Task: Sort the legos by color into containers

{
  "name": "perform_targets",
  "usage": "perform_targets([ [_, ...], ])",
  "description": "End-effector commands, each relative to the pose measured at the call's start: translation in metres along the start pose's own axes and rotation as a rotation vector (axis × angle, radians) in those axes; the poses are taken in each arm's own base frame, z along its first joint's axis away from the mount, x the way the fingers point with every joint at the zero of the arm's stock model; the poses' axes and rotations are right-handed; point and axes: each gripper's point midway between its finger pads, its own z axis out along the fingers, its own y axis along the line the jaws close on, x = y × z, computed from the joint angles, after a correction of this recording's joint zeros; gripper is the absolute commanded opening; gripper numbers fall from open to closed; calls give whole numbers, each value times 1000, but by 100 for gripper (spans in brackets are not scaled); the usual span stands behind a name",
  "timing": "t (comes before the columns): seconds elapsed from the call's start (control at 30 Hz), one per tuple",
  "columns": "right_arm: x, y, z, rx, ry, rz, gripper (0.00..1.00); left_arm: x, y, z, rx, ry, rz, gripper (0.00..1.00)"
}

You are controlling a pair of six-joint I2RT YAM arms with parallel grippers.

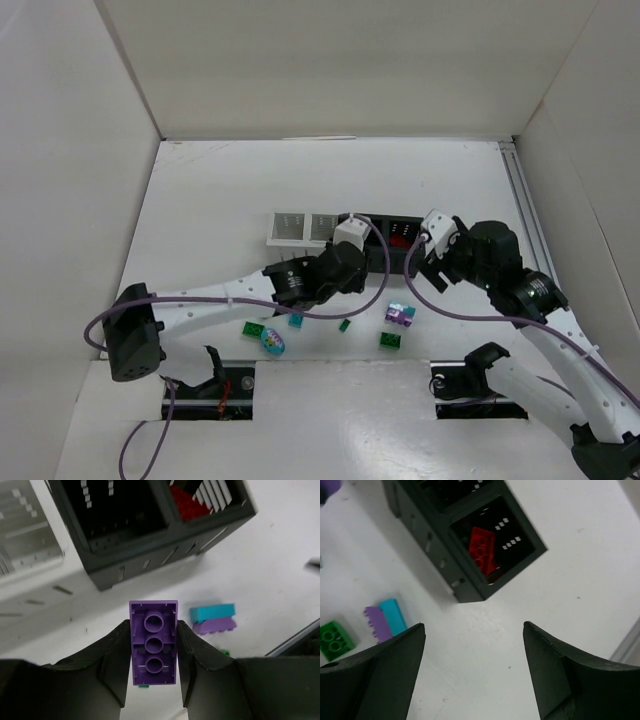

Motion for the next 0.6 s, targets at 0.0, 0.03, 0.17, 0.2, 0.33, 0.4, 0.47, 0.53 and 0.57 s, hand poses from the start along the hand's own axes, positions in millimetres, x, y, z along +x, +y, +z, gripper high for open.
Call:
perform_targets([
  [0.0, 8, 37, 0, -172, -30, 13, 84, -71, -2, -9, 43, -182, -2, 29],
  [0.03, 8, 43, -2, -198, -48, 4, 84, -76, -6, 0, 69, -174, -1, 29],
  [0.17, 15, 49, 0, -211, -50, 15, 84, -109, -2, 24, 53, -218, 19, 29],
  [0.2, 16, 47, 0, -200, -45, 15, 84, -114, 0, 30, 42, -221, 23, 29],
  [0.33, 16, 47, 0, -200, -45, 15, 84, -135, -9, 49, 33, -233, 38, 29],
  [0.4, 16, 47, 0, -200, -45, 15, 84, -129, -11, 62, 38, -199, 37, 29],
  [0.47, 17, 48, 2, -204, -37, 16, 84, -131, -2, 69, 26, -186, 19, 29],
  [0.53, 17, 48, 2, -204, -37, 16, 84, -124, 3, 74, 17, -157, 11, 38],
  [0.57, 18, 46, 2, -195, -32, 16, 84, -124, 3, 74, 17, -157, 11, 40],
])
